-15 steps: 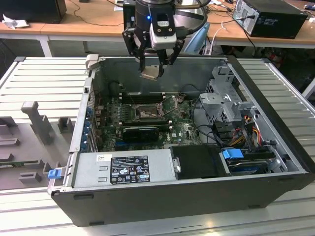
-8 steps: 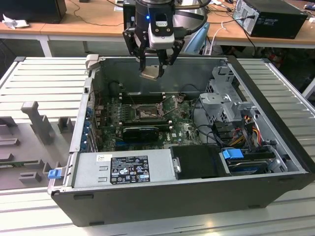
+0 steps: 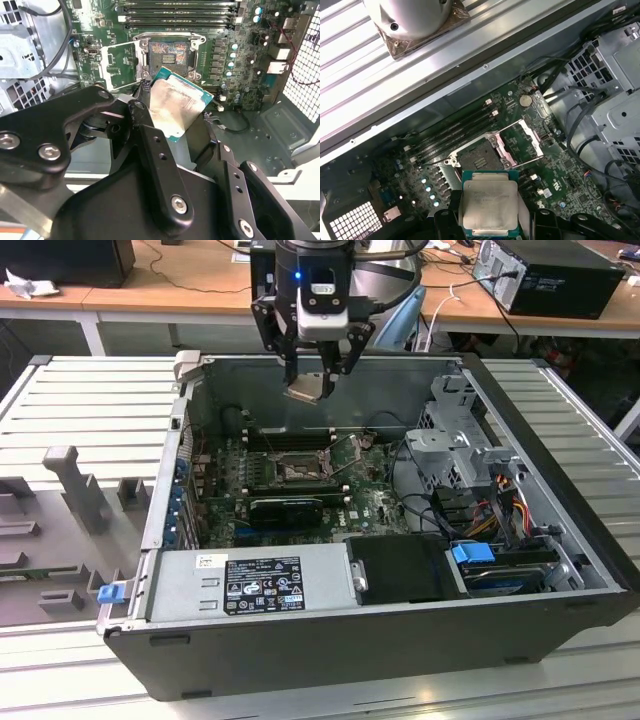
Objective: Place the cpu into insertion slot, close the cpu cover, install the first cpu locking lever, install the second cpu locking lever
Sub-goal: 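Place the cpu into insertion slot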
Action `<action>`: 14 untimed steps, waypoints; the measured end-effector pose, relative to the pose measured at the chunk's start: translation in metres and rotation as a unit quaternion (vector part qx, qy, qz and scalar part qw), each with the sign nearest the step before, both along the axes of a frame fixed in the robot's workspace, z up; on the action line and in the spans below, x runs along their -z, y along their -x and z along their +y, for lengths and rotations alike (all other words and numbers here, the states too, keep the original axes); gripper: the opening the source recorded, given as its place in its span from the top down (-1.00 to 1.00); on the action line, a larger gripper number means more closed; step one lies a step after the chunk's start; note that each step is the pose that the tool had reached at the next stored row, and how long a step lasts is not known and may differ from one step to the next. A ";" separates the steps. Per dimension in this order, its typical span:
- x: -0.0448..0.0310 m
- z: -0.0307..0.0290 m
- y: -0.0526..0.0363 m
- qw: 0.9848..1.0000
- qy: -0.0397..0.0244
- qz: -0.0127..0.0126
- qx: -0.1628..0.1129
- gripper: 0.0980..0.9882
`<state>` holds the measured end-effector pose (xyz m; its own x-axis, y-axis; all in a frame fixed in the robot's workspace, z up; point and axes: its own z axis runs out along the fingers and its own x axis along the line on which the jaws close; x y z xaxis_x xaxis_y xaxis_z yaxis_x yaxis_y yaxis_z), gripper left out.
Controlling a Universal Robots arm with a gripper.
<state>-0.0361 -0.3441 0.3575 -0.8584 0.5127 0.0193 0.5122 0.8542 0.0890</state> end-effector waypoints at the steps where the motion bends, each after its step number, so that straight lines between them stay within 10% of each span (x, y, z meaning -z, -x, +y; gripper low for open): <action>1: 0.0001 0.0000 0.0000 1.000 0.000 0.000 0.003 0.03; 14: 0.0012 0.0000 0.0000 0.999 0.000 0.000 0.052 0.03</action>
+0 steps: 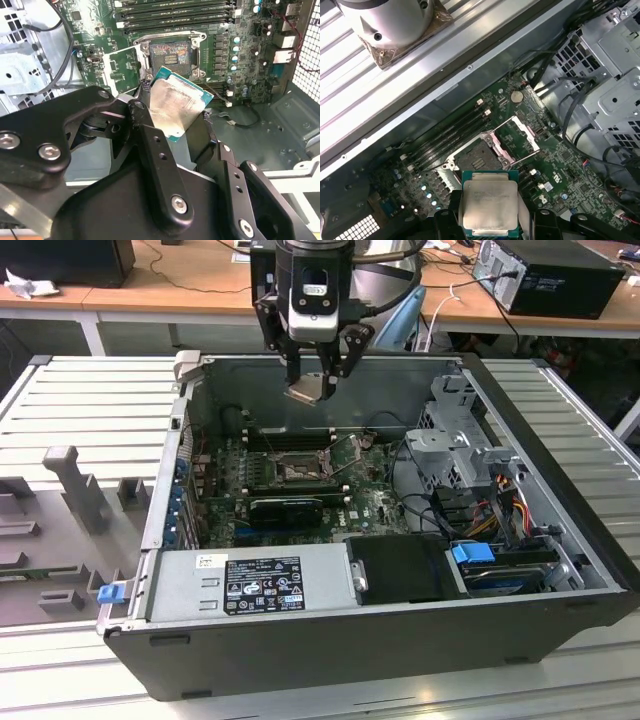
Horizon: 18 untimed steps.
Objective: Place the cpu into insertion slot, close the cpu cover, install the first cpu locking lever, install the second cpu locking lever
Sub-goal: 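Place the cpu into insertion slot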
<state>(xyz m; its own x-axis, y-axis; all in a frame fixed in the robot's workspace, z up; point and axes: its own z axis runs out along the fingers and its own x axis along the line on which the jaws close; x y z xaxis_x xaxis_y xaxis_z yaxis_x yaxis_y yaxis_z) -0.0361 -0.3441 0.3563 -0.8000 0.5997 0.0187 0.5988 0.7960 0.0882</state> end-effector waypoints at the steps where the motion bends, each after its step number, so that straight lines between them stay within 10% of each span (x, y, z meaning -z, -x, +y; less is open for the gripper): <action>1: 0.0001 0.0000 0.0000 1.000 0.000 0.000 0.004 0.03; 18: 0.0015 0.0000 -0.0001 0.997 0.001 0.000 0.080 0.03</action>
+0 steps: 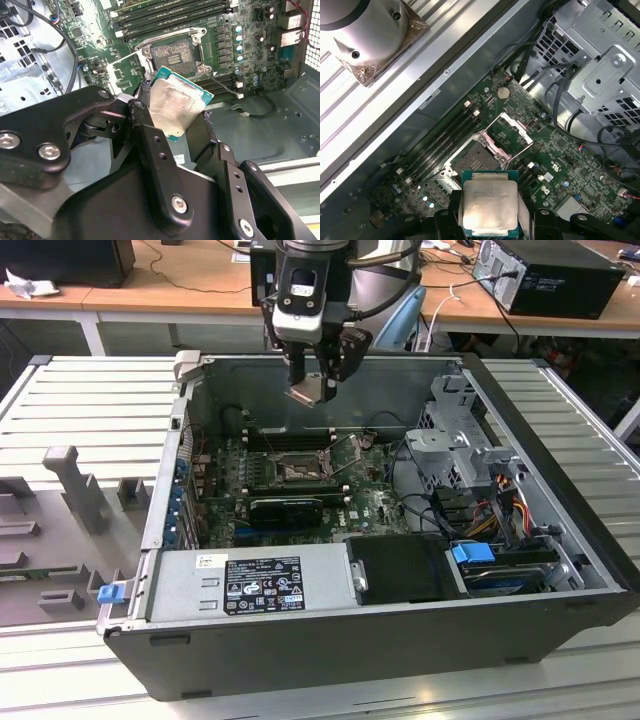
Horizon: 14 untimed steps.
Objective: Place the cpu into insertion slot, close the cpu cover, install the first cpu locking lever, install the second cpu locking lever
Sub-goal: 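Place the cpu into insertion slot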
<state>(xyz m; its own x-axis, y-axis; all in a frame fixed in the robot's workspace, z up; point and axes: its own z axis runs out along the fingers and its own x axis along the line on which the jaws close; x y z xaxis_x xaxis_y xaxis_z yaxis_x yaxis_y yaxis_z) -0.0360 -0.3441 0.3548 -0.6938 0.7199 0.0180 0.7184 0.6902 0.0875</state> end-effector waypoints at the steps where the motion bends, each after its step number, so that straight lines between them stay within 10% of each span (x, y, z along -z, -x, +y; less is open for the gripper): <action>1: 0.0001 0.0000 0.0000 1.000 0.000 0.000 0.003 0.03; 14: 0.0006 0.0000 0.0000 0.999 0.000 0.000 0.041 0.03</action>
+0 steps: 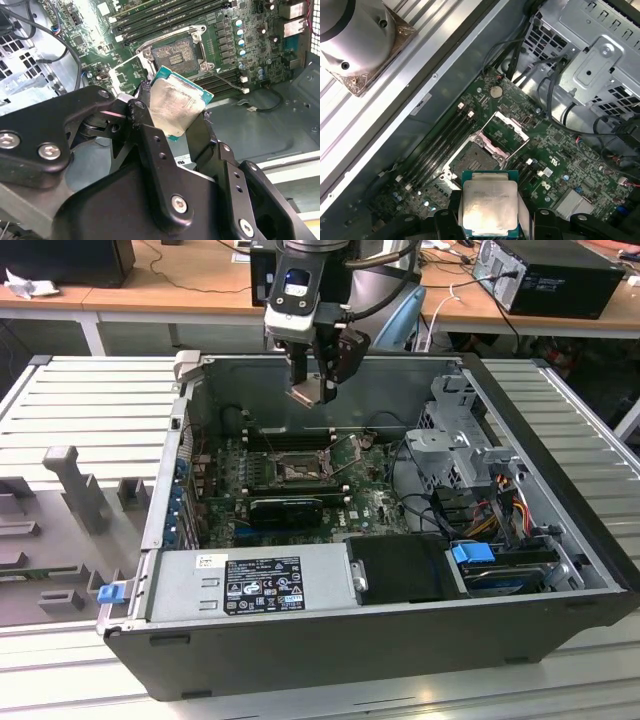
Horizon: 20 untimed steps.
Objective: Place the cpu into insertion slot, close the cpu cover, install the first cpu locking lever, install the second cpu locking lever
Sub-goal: 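Place the cpu into insertion slot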
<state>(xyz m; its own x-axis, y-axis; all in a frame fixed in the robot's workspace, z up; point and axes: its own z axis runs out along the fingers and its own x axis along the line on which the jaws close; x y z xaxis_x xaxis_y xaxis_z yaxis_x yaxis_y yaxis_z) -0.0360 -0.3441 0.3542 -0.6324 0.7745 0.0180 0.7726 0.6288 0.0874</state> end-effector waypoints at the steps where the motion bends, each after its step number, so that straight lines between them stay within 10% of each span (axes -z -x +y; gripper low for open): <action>1: 0.0000 0.0000 0.0000 1.000 0.000 0.000 0.002 0.03; 20: 0.0010 0.0000 -0.0001 0.997 0.000 0.000 0.074 0.03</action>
<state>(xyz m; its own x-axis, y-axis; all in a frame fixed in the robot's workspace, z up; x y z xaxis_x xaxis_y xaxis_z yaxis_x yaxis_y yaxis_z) -0.0359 -0.3441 0.3532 -0.5106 0.8596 0.0179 0.8573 0.5074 0.0874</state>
